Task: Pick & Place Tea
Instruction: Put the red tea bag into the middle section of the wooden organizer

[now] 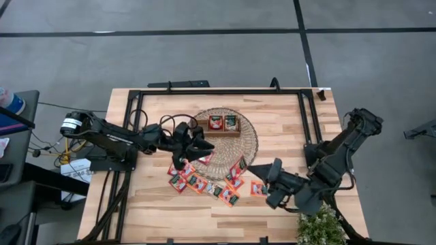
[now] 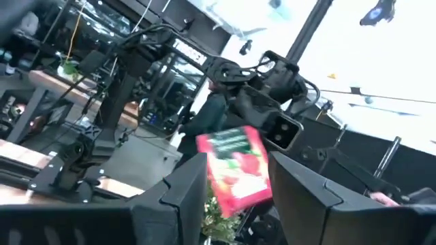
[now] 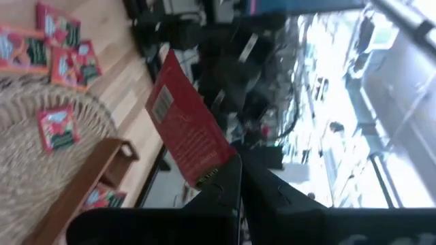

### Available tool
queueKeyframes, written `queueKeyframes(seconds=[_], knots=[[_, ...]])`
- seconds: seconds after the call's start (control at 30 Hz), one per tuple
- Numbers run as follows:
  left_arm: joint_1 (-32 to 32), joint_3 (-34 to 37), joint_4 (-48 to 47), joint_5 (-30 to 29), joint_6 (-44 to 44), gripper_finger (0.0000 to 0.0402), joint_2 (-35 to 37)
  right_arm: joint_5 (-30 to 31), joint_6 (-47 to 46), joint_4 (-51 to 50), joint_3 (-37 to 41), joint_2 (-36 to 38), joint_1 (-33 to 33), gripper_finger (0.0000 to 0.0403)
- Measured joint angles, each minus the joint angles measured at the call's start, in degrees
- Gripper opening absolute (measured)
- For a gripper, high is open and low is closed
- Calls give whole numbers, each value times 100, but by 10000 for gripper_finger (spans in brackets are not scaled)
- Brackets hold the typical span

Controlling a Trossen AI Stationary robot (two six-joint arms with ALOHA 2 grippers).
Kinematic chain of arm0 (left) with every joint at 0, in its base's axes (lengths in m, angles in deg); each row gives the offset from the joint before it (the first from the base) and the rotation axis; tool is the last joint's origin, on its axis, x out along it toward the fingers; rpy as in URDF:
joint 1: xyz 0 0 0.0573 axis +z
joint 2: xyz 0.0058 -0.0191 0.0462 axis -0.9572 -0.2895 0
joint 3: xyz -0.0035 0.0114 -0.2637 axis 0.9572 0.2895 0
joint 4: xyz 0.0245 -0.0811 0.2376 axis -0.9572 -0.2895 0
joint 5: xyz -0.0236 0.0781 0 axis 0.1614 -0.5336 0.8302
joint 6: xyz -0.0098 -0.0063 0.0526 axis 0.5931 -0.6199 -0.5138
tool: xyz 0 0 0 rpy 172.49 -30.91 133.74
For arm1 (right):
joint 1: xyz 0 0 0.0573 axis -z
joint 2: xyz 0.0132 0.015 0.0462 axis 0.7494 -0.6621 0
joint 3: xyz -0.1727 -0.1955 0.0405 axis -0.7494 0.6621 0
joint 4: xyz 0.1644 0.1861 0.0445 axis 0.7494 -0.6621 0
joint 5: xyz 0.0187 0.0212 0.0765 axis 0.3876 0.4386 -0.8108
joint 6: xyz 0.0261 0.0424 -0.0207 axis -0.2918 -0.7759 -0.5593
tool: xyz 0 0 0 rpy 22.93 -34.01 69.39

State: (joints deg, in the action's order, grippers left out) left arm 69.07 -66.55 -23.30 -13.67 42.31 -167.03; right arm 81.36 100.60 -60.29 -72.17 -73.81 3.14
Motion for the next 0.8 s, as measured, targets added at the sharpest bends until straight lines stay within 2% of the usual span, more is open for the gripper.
queueKeyframes(seconds=[0.13, 0.33, 0.5, 0.8], knots=[[-2, -160, 133, 9, 133, 149, -278, -235, 609, 647, 0, -2, -48, 0], [-9, -1009, 158, 556, 572, 149, -1093, -638, 1213, 1326, 0, -2, 49, 0], [-43, -1633, 169, 1108, 745, 149, -1575, -786, 1272, 1349, 0, -2, 63, 0], [-202, -1838, 269, 1205, 683, 149, -1689, -773, 1283, 1277, 0, -4, 60, 0]])
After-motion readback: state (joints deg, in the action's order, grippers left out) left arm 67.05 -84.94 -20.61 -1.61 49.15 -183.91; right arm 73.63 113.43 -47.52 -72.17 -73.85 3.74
